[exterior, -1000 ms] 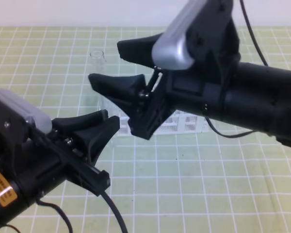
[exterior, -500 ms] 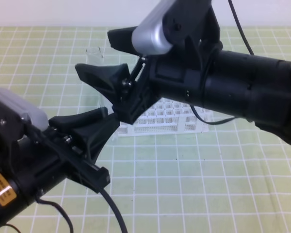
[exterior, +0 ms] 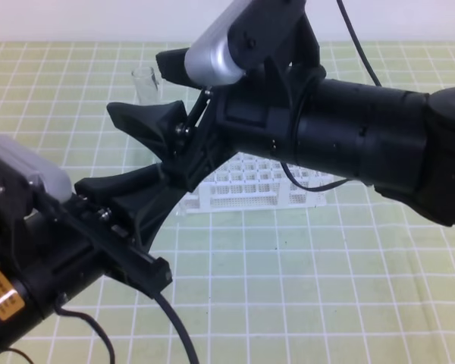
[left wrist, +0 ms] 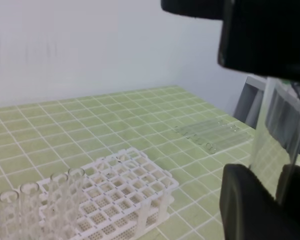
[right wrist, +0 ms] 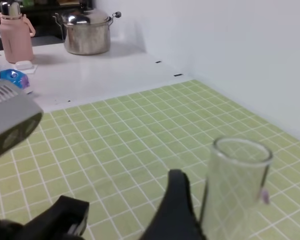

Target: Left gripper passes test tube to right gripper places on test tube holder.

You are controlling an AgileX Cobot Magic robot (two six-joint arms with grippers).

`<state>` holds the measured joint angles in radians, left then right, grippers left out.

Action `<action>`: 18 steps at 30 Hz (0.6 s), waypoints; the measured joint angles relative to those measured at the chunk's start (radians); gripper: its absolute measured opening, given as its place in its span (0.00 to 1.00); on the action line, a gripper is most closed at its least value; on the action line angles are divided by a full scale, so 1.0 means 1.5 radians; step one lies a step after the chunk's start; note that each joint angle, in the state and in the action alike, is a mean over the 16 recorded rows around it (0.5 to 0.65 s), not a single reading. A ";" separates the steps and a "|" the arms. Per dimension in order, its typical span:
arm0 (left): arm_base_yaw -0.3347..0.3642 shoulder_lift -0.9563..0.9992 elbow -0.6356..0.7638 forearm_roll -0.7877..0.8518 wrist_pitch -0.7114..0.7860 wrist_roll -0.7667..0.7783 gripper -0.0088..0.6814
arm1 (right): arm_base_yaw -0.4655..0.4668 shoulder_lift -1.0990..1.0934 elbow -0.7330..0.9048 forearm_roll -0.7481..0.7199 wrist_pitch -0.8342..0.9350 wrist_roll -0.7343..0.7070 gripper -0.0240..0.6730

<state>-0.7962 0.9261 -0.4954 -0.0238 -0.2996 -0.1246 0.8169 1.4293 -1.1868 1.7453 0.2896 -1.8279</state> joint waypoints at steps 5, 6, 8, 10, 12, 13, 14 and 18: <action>0.000 0.000 0.000 0.000 -0.009 -0.008 0.05 | 0.000 0.001 -0.006 0.000 0.000 0.000 0.75; 0.000 0.000 0.000 0.000 -0.010 -0.010 0.05 | 0.000 0.002 -0.007 0.000 0.000 0.000 0.74; 0.000 0.000 -0.001 0.000 -0.013 -0.013 0.05 | 0.000 0.004 -0.011 -0.001 0.001 0.000 0.73; 0.000 0.000 0.000 0.000 -0.014 -0.017 0.06 | 0.000 0.006 -0.015 -0.001 0.002 0.000 0.72; 0.000 0.000 -0.001 0.000 -0.018 -0.021 0.05 | 0.000 0.010 -0.019 -0.001 0.004 0.001 0.72; 0.000 0.000 -0.001 0.000 -0.019 -0.022 0.04 | 0.000 0.012 -0.021 -0.001 0.005 0.001 0.71; 0.000 0.000 -0.001 0.000 -0.020 -0.023 0.04 | 0.000 0.014 -0.023 -0.001 0.006 0.001 0.71; 0.000 0.000 -0.001 0.000 -0.022 -0.027 0.04 | 0.000 0.023 -0.031 -0.001 0.010 0.002 0.70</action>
<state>-0.7963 0.9255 -0.4974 -0.0239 -0.3326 -0.1647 0.8169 1.4634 -1.2335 1.7442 0.3044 -1.8255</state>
